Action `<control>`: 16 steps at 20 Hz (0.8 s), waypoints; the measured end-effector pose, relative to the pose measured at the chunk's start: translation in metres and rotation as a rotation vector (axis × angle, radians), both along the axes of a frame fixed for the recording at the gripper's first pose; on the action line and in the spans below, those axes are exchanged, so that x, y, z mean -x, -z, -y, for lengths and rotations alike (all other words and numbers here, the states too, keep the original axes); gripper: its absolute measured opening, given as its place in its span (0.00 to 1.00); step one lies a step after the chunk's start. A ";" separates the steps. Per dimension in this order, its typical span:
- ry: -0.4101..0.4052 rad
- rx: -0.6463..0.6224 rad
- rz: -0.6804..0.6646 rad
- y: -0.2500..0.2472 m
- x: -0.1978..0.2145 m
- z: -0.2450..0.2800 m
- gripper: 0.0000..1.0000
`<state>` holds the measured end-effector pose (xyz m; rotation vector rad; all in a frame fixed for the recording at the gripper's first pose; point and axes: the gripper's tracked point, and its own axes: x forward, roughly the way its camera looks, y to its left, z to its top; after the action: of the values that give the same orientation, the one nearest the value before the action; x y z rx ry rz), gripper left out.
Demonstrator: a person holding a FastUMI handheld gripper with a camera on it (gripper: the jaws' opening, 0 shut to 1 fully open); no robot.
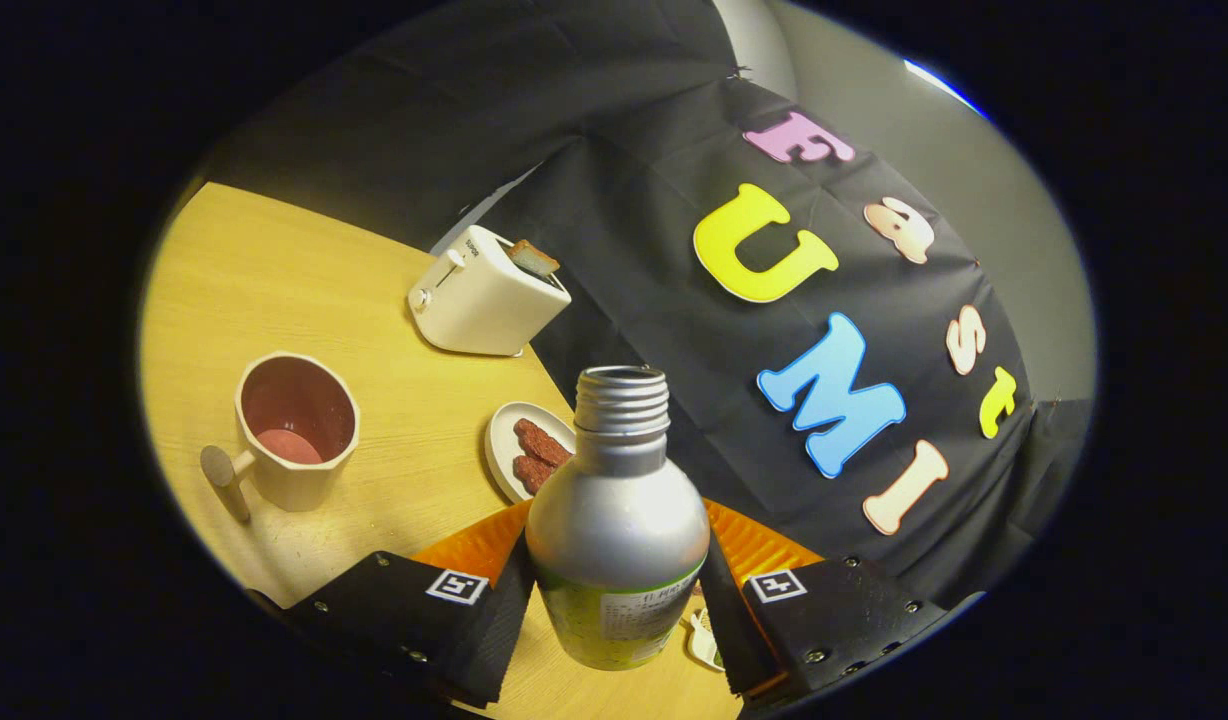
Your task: Take the bottle from table, then pour the juice into the cup, finally place the bottle on the coaster
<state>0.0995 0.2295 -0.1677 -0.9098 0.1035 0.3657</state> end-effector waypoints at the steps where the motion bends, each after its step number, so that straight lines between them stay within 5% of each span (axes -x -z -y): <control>1: -0.010 0.022 0.009 0.001 0.001 -0.004 0.80; 16: -0.186 0.370 0.071 0.023 -0.006 -0.033 0.80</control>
<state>0.1051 0.2625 -0.1907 -1.3019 0.0204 0.4964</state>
